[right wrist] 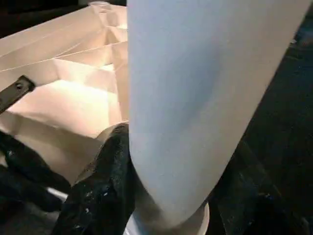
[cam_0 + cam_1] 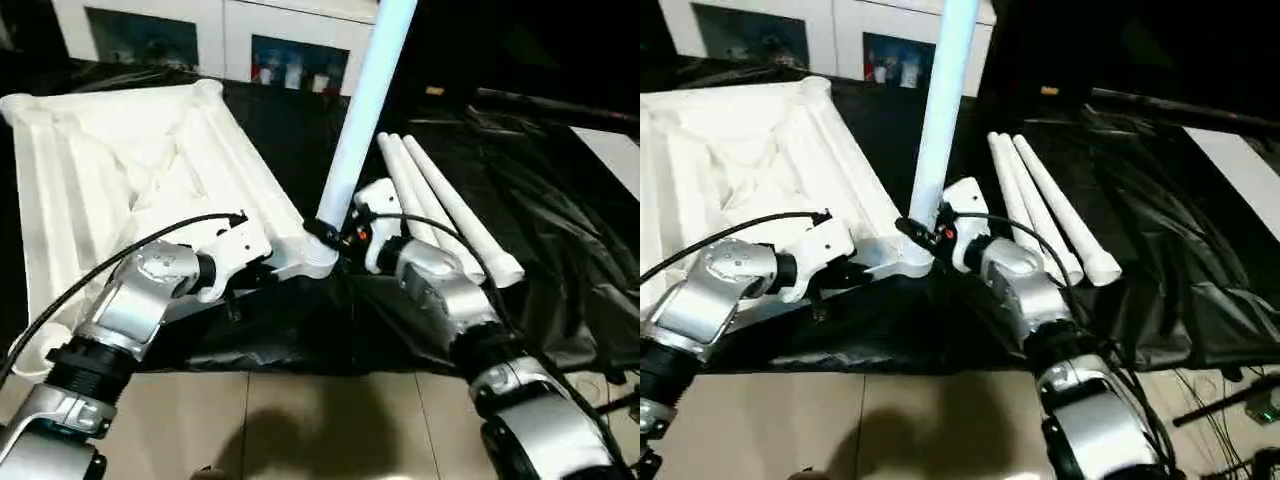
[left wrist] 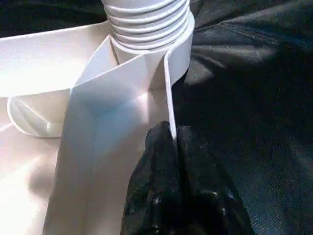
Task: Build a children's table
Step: Insert table leg to table base
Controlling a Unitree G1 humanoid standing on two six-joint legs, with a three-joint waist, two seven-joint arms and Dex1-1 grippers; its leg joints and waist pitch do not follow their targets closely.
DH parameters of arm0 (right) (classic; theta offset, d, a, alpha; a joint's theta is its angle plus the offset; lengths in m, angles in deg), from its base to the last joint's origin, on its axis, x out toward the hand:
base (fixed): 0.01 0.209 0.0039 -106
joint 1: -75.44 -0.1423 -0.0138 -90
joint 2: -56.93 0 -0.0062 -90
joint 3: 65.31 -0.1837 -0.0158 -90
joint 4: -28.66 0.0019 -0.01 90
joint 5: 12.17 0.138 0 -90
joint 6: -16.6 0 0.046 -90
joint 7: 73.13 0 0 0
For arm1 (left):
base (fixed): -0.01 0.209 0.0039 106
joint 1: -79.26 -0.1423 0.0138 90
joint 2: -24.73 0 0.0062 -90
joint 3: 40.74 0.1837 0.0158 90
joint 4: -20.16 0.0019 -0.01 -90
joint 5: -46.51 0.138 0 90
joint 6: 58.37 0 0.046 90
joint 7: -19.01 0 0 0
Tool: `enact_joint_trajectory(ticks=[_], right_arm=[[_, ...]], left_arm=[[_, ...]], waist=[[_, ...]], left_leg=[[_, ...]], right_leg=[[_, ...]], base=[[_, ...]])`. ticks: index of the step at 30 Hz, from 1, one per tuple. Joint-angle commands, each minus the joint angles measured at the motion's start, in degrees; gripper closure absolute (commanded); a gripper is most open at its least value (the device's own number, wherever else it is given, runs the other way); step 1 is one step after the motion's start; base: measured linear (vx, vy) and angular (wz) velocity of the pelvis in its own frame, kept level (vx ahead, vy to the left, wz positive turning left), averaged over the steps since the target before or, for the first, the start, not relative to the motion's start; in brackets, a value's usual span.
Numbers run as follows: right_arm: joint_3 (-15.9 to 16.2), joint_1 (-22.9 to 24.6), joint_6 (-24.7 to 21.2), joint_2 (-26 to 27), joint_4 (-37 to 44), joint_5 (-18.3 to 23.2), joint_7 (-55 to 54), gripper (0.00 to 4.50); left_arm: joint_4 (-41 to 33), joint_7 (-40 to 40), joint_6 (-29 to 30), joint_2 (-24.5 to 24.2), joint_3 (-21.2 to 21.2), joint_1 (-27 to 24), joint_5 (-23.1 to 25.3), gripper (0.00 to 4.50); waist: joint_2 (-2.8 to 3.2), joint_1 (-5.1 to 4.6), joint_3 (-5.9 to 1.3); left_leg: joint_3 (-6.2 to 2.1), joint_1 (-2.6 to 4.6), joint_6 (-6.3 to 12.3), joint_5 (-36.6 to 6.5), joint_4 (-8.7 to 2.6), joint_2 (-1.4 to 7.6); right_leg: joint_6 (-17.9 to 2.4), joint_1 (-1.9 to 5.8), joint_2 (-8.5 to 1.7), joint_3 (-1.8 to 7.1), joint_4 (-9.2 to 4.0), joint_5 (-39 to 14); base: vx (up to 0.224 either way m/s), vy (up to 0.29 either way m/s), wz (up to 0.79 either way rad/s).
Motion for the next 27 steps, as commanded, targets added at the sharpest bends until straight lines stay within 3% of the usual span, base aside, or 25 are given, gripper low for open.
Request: enact_joint_trajectory(ticks=[1,4,8,16,20,25,27], right_arm=[[0.44,3.87,-5.81,-1.8,-14.8,-6.02,-8.77,2.66],[0.16,2.86,-5.65,-0.98,-16.3,-6.08,-10.15,2.66],[-0.29,1.46,-5.41,0.25,-17.97,-6.44,-11.92,2.66],[-2.4,-1.79,-4.87,2.4,-21.24,-5.83,-16.08,2.66],[-4.7,-3.01,-5.34,3.73,-22.11,-4.31,-17.33,2.66],[-5.19,-3.35,-5.13,4.21,-22.62,-4.2,-17.7,2.66],[-5.33,-3.48,-4.99,4.37,-22.86,-4.41,-17.84,2.66]], left_arm=[[-3.81,-0.06,2.46,2.16,2.68,-0.94,0.04,4.5],[-5.26,1.73,5.11,3.44,3.2,-1.15,0.05,4.5],[-7.17,4.82,8.51,5.79,4.48,-1.64,1.33,4.5],[-9.89,11.0,16.59,12.43,6.78,-1.46,3.35,4.5],[-11.07,14.82,20.04,17.97,6.43,-0.78,2.96,4.5],[-10.45,17.45,21.11,21.75,5.85,-0.25,2.82,4.5],[-9.95,18.22,21.27,22.43,5.9,-0.09,3.02,4.5]], waist=[[1.57,-0.45,0.07],[1.32,-0.88,-0.04],[0.79,-1.16,-0.13],[0.66,-1.58,-0.34],[0.64,-1.66,-0.29],[0.51,-1.58,-0.47],[0.47,-1.55,-0.38]], left_leg=[[-0.63,-0.53,0.43,-17.95,-4.44,2.47],[-0.48,-0.93,0.44,-15.18,-4.45,2.42],[-0.04,-0.94,1.63,-11.79,-4.04,2.29],[0.36,-1.18,2.65,-5.31,-3.37,1.99],[0.44,-1.09,2.55,-6.5,-3.36,2.05],[0.55,-1.01,3.39,-4.18,-3.03,2.04],[0.6,-1.01,3.57,-4.69,-3.04,2.0]], right_leg=[[-5.89,-0.87,-6.34,4.34,-7.35,-23.06],[-6.35,-0.69,-6.2,4.17,-6.96,-18.25],[-6.43,-0.56,-5.96,4.25,-6.7,-12.95],[-6.87,0.05,-5.44,3.87,-5.84,-2.26],[-7.0,0.01,-5.49,3.83,-5.99,-3.28],[-6.86,0.15,-5.4,3.72,-5.76,1.05],[-6.79,0.06,-5.41,3.7,-5.9,0.44]], base=[[0.0,0.0,0.0],[0.0,0.0,0.0],[0.0,0.0,0.0],[0.0,0.0,0.0],[0.0,0.0,0.0],[0.0,0.0,0.0],[0.0,0.0,0.0]])
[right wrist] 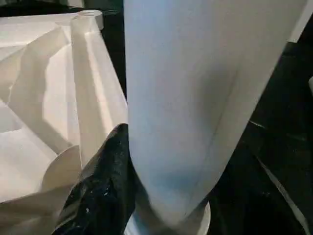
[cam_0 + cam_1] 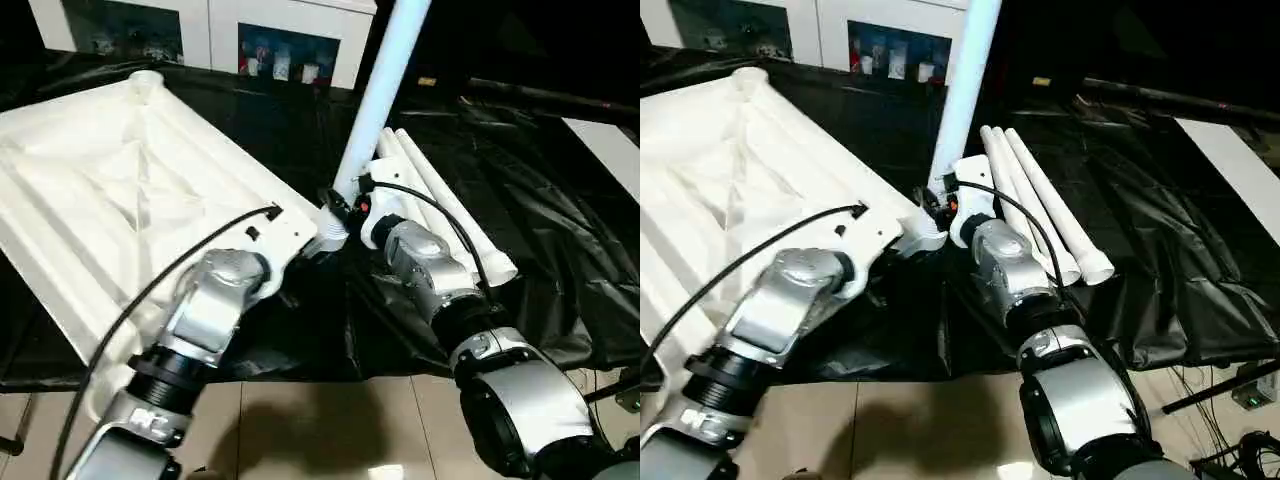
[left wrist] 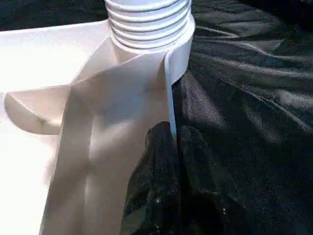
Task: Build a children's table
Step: Insert table leg to table base
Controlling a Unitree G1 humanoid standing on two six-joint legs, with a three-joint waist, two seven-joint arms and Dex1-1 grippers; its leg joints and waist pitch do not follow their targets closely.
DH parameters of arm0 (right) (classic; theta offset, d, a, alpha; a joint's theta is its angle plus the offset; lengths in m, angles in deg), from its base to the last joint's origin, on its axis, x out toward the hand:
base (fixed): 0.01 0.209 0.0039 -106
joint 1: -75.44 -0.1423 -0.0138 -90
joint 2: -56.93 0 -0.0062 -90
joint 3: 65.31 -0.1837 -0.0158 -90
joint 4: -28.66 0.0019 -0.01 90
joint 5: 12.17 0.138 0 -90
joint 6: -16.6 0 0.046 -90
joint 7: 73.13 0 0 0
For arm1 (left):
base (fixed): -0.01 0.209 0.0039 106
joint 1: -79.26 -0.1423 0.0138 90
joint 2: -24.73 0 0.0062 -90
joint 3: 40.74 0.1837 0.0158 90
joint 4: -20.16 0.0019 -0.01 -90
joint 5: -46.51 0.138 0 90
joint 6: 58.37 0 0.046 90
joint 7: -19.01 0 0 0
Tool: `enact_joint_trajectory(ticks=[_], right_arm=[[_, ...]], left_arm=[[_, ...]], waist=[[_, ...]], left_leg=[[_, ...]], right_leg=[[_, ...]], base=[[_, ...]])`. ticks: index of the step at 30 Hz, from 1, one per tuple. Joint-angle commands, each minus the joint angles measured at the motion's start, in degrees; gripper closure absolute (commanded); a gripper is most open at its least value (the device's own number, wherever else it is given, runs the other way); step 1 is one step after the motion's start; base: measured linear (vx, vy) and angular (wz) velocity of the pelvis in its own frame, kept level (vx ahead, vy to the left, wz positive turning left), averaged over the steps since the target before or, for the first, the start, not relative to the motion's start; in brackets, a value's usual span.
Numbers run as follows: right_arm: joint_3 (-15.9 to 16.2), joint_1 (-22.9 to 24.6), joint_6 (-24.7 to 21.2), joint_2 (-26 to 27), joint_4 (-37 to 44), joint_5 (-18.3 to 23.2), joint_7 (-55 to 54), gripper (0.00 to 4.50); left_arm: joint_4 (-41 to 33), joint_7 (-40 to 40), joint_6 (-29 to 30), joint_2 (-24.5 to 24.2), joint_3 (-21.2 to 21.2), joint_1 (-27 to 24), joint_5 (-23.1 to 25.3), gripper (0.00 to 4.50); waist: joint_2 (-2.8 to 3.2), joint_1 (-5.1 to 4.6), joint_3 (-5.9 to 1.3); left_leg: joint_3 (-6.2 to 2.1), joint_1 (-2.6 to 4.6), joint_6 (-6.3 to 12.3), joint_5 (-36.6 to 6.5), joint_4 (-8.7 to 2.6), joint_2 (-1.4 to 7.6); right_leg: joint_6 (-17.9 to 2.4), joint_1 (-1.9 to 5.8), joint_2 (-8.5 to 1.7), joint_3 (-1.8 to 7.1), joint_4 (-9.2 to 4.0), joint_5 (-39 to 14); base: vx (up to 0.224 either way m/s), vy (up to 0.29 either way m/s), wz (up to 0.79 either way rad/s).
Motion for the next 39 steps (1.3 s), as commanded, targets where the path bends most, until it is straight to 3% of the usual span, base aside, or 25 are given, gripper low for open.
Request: enact_joint_trajectory(ticks=[1,7,15,16,18,19,20,21,22,23,26,30,32,35,39], right_arm=[[1.35,4.68,-6.06,0.72,-11.5,-3.72,-3.35,2.66],[0.57,4.22,-5.94,1.12,-11.87,-4.32,-3.47,2.66],[-0.46,3.05,-4.34,1.31,-11.45,-4.41,-1.43,2.66],[-0.75,2.84,-4.25,1.26,-11.33,-4.34,-1.08,2.1],[-1.29,2.34,-4.21,0.98,-10.96,-4.06,-0.44,1.96],[-1.38,2.08,-4.11,0.75,-10.69,-3.99,-0.01,1.9],[-1.52,1.76,-4.03,0.46,-10.28,-3.85,0.67,1.77],[-1.57,1.64,-4.02,0.34,-10.1,-3.78,0.98,1.61],[-1.66,1.42,-4.01,0.12,-9.77,-3.64,1.48,1.5],[-1.8,1.11,-4.03,-0.4,-9.04,-3.35,2.64,1.46],[-1.9,0.75,-3.94,-1.15,-8.1,-3.35,4.14,1.06],[-2.1,0.45,-4.11,-1.95,-7.03,-3.53,6.03,0.73],[-1.66,1.0,-4.66,-3.49,-4.29,-3.82,11.16,0.58],[-0.47,2.44,-5.29,-5.44,-0.66,-4.02,15.81,0.29],[1.14,4.79,-5.49,-8.09,4.0,-4.68,20.15,0.07]], left_arm=[[-0.83,-2.67,-0.57,5.23,5.59,-0.14,-3.36,4.5],[0.27,-1.82,-1.28,5.35,5.14,0.42,-2.99,4.5],[1.35,-2.49,-3.29,3.14,4.31,0.91,-2.99,4.5],[1.47,-2.6,-3.52,2.87,4.2,1.02,-3.0,4.5],[1.73,-2.88,-4.09,2.19,3.91,1.29,-2.98,4.5],[1.82,-3.12,-4.36,1.81,3.79,1.41,-3.0,4.5],[1.94,-3.52,-4.83,1.27,3.69,1.54,-3.0,4.5],[2.0,-3.71,-5.05,1.05,3.66,1.6,-3.01,4.5],[2.14,-4.03,-5.42,0.69,3.56,1.69,-3.05,4.5],[2.44,-4.52,-5.93,0.08,3.26,1.89,-3.18,4.5],[3.03,-5.14,-6.69,-0.78,2.88,2.17,-3.31,4.5],[3.45,-5.69,-7.47,-1.62,2.65,2.42,-3.33,4.5],[4.14,-7.86,-9.76,-3.57,3.02,2.54,-3.99,4.5],[4.63,-10.26,-11.27,-5.37,3.44,2.49,-4.43,4.5],[5.38,-12.87,-13.34,-7.36,3.72,2.5,-4.64,4.5]], waist=[[1.29,-0.27,-0.32],[1.35,-0.21,-0.31],[1.32,-0.19,-0.57],[1.32,-0.22,-0.55],[1.4,-0.31,-0.73],[1.66,0.31,-1.47],[1.21,-0.01,-1.36],[1.61,0.01,-1.28],[1.36,-0.15,-1.5],[1.55,-0.08,-1.53],[1.51,-0.11,-2.04],[1.41,-0.39,-2.55],[1.56,-0.4,-2.44],[1.62,-0.25,-2.3],[1.89,-0.27,-2.58]], left_leg=[[-0.06,-0.38,2.8,-5.41,-3.28,2.05],[-0.14,-0.29,1.96,-9.17,-3.63,2.24],[0.11,-0.4,2.72,-6.43,-3.34,2.18],[0.1,-0.42,2.74,-6.48,-3.35,2.19],[0.15,-0.4,2.73,-6.02,-3.26,2.17],[0.56,0.23,3.02,-3.46,-2.59,2.26],[0.54,-0.48,3.92,0.05,-2.43,2.02],[0.61,-0.41,4.14,0.5,-2.46,2.01],[0.76,-0.42,5.02,1.64,-2.08,1.96],[0.95,-0.23,6.04,3.22,-1.81,1.89],[1.01,-0.89,8.16,6.91,-1.28,1.67],[1.01,-1.14,10.58,13.08,-0.42,1.65],[1.11,-1.36,11.23,10.15,-0.47,1.55],[1.13,-1.34,10.68,7.27,-0.58,1.71],[1.01,-1.27,10.08,7.92,-0.51,1.77]], right_leg=[[-7.19,-0.05,-5.29,3.5,-4.86,-1.47],[-6.38,-0.5,-5.5,3.55,-5.4,-7.71],[-6.55,-0.37,-5.44,3.47,-5.04,-3.75],[-6.62,-0.41,-5.44,3.44,-5.03,-3.68],[-7.12,-0.4,-5.4,3.4,-4.88,-3.0],[-7.92,-0.42,-5.61,3.57,-4.31,2.54],[-8.5,0.08,-4.92,3.33,-3.43,8.99],[-8.79,-0.09,-4.79,3.2,-3.4,10.36],[-9.4,0.08,-4.86,3.21,-3.07,13.55],[-10.29,-0.12,-4.82,3.25,-2.86,16.33],[-11.56,0.57,-4.81,3.19,-2.12,22.52],[-13.7,0.61,-4.5,3.02,-1.02,31.23],[-14.29,0.75,-4.79,3.01,-1.39,28.18],[-14.43,0.71,-4.93,3.12,-1.72,23.61],[-14.81,0.79,-4.87,3.08,-1.42,23.87]], base=[[0.0,0.0,0.0],[0.0,0.0,0.0],[0.0,0.0,0.0],[0.0,0.0,0.0],[0.0,0.0,0.0],[0.0,0.0,0.0],[0.0,0.0,0.0],[0.0,0.0,0.0],[0.0,0.0,0.0],[0.0,0.0,0.0],[0.0,0.0,0.0],[0.0,0.0,0.0],[0.0,0.0,0.0],[0.0,0.0,0.0],[0.0,0.0,0.0]])
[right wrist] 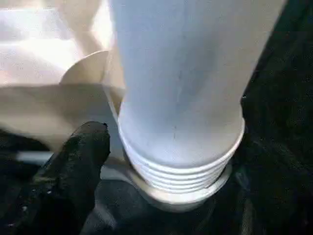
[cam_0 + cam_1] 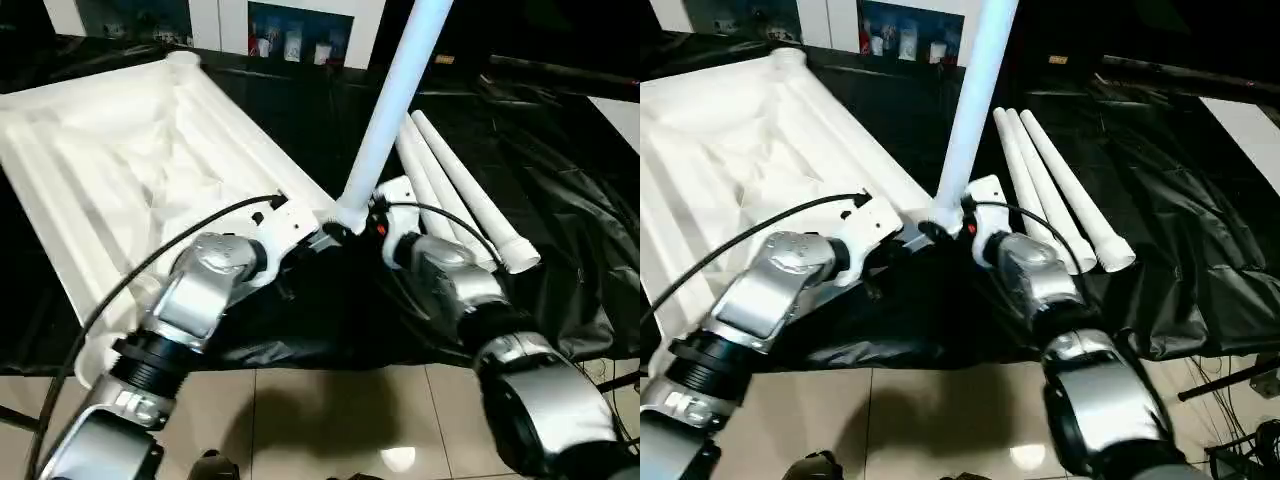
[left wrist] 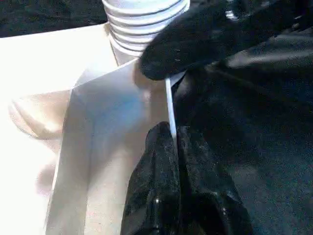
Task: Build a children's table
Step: Insert table leg to table base
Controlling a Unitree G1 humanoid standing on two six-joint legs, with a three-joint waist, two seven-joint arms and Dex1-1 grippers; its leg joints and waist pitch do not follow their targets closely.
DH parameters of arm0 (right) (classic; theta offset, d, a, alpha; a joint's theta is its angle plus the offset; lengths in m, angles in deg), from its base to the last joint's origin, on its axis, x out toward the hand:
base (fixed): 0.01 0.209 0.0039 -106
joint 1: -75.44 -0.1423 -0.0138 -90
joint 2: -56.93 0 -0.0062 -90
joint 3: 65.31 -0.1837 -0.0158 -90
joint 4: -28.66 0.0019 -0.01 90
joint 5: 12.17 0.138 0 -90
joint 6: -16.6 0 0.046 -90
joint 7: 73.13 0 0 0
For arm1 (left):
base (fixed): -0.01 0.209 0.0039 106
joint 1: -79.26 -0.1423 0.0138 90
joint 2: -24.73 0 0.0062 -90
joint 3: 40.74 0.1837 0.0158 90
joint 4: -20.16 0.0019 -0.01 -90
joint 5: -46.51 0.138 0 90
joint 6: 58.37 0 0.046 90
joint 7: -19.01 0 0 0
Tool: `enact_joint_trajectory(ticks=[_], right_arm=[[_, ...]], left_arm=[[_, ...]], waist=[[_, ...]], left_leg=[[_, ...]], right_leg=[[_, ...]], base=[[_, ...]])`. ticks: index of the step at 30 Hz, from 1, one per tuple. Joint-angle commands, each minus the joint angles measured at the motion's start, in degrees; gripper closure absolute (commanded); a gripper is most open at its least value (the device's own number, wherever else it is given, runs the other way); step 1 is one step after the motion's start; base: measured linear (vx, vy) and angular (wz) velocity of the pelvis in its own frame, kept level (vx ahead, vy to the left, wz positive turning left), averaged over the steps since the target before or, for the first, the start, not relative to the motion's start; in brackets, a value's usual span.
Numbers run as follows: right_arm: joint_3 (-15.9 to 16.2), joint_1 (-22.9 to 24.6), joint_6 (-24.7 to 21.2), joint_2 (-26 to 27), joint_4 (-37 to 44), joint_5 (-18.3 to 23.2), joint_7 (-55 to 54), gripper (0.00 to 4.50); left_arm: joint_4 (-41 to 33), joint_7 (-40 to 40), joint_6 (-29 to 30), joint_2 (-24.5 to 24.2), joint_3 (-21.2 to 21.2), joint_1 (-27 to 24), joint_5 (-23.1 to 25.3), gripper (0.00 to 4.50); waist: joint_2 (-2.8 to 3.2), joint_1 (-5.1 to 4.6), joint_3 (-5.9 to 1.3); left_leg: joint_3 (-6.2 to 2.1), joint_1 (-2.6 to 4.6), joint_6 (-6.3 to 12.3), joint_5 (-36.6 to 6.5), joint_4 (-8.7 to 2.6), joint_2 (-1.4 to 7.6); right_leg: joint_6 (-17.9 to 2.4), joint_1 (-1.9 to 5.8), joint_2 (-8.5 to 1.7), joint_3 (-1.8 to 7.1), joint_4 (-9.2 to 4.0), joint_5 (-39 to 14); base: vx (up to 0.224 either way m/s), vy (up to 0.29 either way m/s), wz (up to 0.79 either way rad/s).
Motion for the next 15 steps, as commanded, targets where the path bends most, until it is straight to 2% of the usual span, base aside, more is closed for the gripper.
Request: enact_joint_trajectory(ticks=[1,4,6,15], right_arm=[[0.79,1.48,-0.95,-1.33,1.91,-0.7,1.94,0.07],[1.76,4.21,-1.03,-3.7,6.84,-0.8,5.69,0.07],[1.86,5.51,-1.17,-4.67,9.04,-0.9,6.94,0.07],[1.35,11.66,-1.47,-9.18,19.39,1.55,13.95,0.07]], left_arm=[[1.68,-2.2,-1.74,0.18,2.34,-0.63,-0.74,4.5],[2.1,-3.9,-2.59,-1.12,2.41,-0.64,-1.02,4.5],[2.67,-4.47,-3.38,-1.71,2.49,-0.45,-1.18,4.5],[4.63,-10.32,-8.5,-4.46,2.88,-0.15,-2.78,4.5]], waist=[[0.93,-0.17,-3.42],[0.97,-0.05,-3.55],[0.87,-0.05,-3.63],[0.99,0.27,-3.76]], left_leg=[[0.04,1.11,8.11,6.73,-1.62,1.76],[0.07,1.15,8.1,6.54,-1.47,1.75],[0.0,0.92,8.02,6.64,-1.45,1.66],[-0.07,1.08,7.55,3.87,-1.35,1.72]], right_leg=[[-15.23,2.98,-4.18,3.03,-2.42,22.78],[-15.69,3.0,-4.19,3.06,-2.28,23.36],[-15.85,3.21,-4.16,2.98,-2.21,23.56],[-15.85,3.1,-4.26,2.98,-2.45,20.1]], base=[[0.0,0.0,0.0],[0.0,0.0,0.0],[0.0,0.0,0.0],[0.0,0.0,0.0]])
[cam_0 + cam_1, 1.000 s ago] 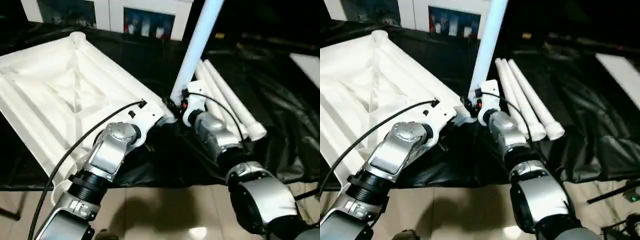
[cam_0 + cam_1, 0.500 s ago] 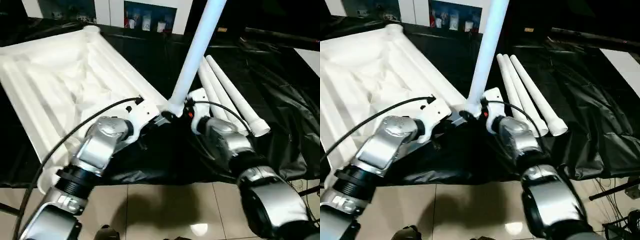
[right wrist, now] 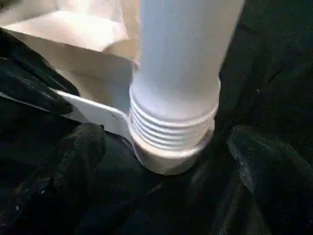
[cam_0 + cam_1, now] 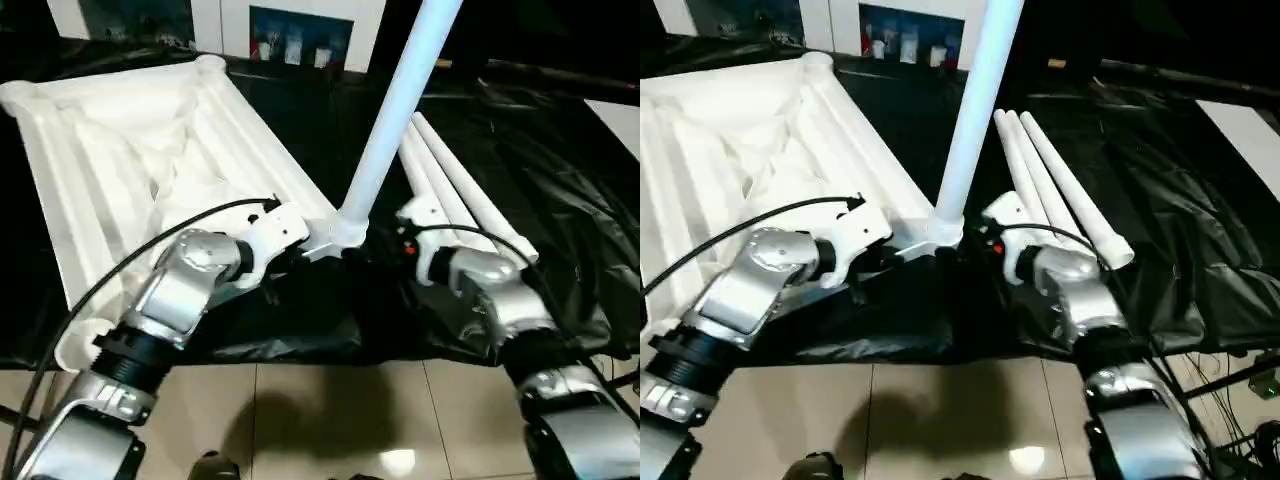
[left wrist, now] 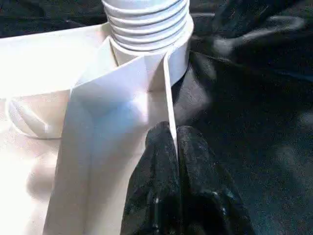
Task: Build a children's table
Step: Insert table leg to table base
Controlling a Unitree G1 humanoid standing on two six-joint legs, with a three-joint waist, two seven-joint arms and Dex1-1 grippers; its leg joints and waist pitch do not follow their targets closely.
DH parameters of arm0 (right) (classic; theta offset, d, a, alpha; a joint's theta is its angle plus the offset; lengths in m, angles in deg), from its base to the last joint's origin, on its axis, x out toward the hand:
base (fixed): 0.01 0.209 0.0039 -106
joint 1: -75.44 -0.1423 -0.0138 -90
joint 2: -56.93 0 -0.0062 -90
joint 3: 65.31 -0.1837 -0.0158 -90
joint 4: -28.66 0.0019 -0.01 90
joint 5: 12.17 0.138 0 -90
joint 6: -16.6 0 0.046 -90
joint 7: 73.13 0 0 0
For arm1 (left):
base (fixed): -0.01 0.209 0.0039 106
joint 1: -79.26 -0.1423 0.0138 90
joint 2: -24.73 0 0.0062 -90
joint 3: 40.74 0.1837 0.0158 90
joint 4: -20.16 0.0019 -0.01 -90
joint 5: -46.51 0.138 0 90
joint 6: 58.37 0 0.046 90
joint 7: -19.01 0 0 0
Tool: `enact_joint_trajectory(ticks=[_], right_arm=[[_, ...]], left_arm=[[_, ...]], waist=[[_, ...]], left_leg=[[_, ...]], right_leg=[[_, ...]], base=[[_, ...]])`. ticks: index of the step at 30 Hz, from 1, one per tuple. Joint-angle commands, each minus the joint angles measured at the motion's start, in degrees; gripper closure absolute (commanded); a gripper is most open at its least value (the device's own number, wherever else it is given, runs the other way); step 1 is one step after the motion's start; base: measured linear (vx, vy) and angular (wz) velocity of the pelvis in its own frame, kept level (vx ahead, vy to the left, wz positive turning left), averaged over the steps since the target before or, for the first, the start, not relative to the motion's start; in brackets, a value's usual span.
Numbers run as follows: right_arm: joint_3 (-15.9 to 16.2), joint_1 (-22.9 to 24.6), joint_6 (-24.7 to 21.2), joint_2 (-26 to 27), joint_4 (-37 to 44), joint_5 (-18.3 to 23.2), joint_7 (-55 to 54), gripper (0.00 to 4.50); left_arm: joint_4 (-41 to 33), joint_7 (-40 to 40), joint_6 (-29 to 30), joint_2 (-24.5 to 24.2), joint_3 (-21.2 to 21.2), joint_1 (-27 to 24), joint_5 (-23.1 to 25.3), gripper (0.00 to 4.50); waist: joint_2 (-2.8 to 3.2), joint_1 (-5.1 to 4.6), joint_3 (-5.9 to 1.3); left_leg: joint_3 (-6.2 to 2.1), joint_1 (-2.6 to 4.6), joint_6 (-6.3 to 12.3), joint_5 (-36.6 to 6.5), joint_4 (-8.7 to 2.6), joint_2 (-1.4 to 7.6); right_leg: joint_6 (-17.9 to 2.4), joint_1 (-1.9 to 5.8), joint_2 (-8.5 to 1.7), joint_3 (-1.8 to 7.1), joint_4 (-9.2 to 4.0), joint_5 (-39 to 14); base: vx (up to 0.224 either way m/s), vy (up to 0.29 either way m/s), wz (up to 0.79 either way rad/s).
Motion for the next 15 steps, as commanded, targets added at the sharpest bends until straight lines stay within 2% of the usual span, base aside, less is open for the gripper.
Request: enact_joint_trajectory(ticks=[1,8,11,12,13,15], right_arm=[[-0.2,1.53,-0.46,-1.57,2.7,1.16,2.44,0.07],[0.15,5.1,-1.96,-3.02,8.16,1.76,4.85,0.07],[-1.01,6.92,-3.38,-2.68,10.36,2.19,2.54,0.07],[-1.36,7.38,-3.58,-2.45,10.84,2.5,2.05,0.07],[-1.72,7.96,-4.28,-2.16,11.58,2.8,1.46,0.07],[-1.73,9.25,-4.84,-1.65,12.98,2.62,0.38,0.07]], left_arm=[[1.4,-3.34,-1.95,0.09,2.44,-0.69,-1.17,4.5],[1.57,-5.97,-5.96,-0.76,1.81,-1.02,-2.74,4.5],[2.01,-3.05,-6.45,0.71,-0.1,-0.85,-3.33,4.5],[2.42,-1.95,-5.96,0.93,-0.27,-0.58,-2.85,4.5],[2.86,-1.3,-6.34,0.93,-0.21,-0.31,-2.33,4.5],[3.41,-1.53,-7.37,0.84,-0.25,0.0,-2.2,4.5]], waist=[[0.99,0.1,-3.9],[0.95,0.52,-4.04],[0.85,0.66,-3.99],[1.08,0.79,-4.17],[0.89,0.86,-4.14],[1.37,1.06,-4.18]], left_leg=[[-0.03,1.21,7.51,4.04,-1.92,1.68],[-0.03,1.14,7.56,4.08,-1.73,1.66],[-0.03,1.08,7.07,3.41,-1.76,1.63],[-0.05,1.18,6.8,3.05,-1.73,1.67],[-0.03,1.05,6.66,2.75,-1.72,1.55],[-0.12,1.02,6.22,2.07,-1.75,1.54]], right_leg=[[-16.02,2.99,-4.2,2.98,-2.53,20.44],[-16.7,2.96,-4.26,2.92,-2.31,20.54],[-16.44,3.0,-4.29,2.95,-2.36,19.28],[-16.4,2.96,-4.38,3.0,-2.42,18.84],[-16.28,3.01,-4.28,3.01,-2.45,18.34],[-15.83,2.95,-4.37,3.04,-2.46,17.36]], base=[[0.0,0.0,0.0],[0.0,0.0,0.0],[0.0,0.0,0.0],[0.0,0.0,0.0],[0.0,0.0,0.0],[0.0,0.0,0.0]])
